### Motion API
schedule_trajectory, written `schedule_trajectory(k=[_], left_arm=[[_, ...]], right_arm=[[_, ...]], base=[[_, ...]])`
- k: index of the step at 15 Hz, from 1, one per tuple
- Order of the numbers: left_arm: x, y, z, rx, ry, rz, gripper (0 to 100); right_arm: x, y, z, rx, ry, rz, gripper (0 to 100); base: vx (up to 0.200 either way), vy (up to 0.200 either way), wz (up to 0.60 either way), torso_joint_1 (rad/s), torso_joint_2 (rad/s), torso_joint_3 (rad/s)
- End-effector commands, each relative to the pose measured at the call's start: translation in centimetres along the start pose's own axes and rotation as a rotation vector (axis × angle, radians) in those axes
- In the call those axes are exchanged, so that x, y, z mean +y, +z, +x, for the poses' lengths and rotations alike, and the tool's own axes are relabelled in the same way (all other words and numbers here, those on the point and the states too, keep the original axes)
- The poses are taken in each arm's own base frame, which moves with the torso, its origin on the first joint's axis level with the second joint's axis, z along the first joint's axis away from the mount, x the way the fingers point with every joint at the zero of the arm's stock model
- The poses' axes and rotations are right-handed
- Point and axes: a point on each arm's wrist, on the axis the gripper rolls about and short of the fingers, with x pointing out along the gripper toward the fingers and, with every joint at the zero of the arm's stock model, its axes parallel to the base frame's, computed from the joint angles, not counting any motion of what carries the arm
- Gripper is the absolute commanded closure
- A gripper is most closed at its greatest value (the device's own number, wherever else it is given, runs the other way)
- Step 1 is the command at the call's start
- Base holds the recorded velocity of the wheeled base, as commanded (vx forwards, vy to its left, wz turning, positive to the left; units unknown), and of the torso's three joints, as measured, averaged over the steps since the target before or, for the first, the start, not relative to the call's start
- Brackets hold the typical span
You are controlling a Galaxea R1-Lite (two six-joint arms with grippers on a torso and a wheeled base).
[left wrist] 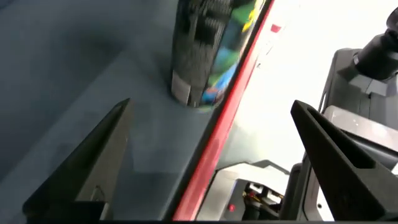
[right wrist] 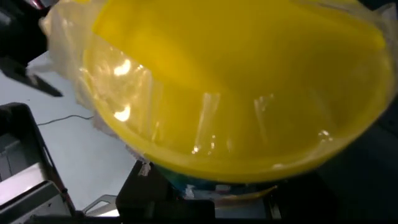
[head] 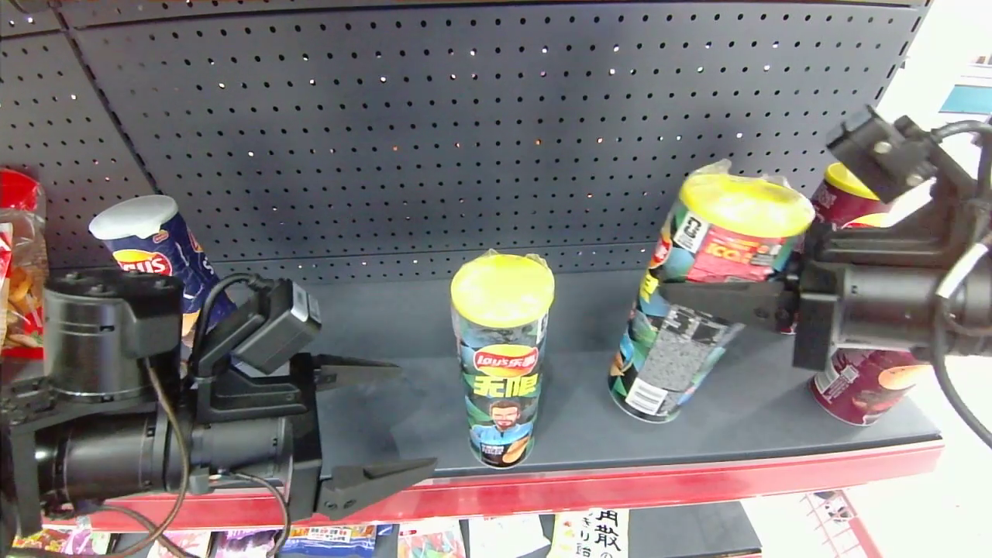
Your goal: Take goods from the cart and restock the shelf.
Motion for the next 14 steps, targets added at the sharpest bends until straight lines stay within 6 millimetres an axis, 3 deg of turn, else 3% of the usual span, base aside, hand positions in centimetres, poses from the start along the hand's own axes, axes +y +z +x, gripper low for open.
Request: schedule_trajectory(k=[1,4,8,14], left_arm=[[-0.6,-0.5,-1.9,-0.020,0.038,0.000,0],[-0.7,-1.2,-3.7,-0.029,0.103,-0.013,0],[-0.8,-1.6,-5.3,-0.035,0.171,-0.034,0],[-0.9,-1.9,-5.4,-0.024,0.171,-0.061,0]], right_arm=[[-1.8,0.4,5.0,0.032,0.022,0.009,100],[-2.3,1.5,8.8,0.020,0.057,-0.003,100],[-3.0,1.6,12.3,0.020,0.080,-0.032,100],[-3.6,0.6,14.5,0.043,0.096,-0.064,100]], base=[[0.000,0.000,0.00,0.000,0.00,0.000],[0.000,0.000,0.00,0.000,0.00,0.000],[0.000,0.000,0.00,0.000,0.00,0.000],[0.000,0.000,0.00,0.000,0.00,0.000]])
